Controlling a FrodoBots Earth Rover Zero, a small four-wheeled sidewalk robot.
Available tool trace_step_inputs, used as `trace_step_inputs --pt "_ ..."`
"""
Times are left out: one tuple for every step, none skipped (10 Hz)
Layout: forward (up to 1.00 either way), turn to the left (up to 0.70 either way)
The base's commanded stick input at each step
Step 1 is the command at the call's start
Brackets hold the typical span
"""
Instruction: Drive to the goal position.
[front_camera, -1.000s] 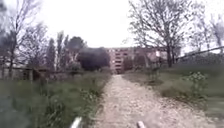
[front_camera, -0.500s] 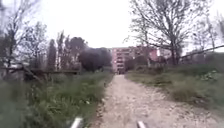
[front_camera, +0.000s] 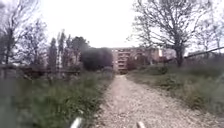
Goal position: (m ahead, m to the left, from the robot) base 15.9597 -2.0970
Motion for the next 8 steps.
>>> trace_step_inputs --pt "0.70 0.00" --pt "0.70 0.00" --pt "0.70 0.00" --pt "0.70 0.00" --pt "0.70 0.00" --pt "0.70 0.00" --pt "0.70 0.00" --pt "0.70 0.00"
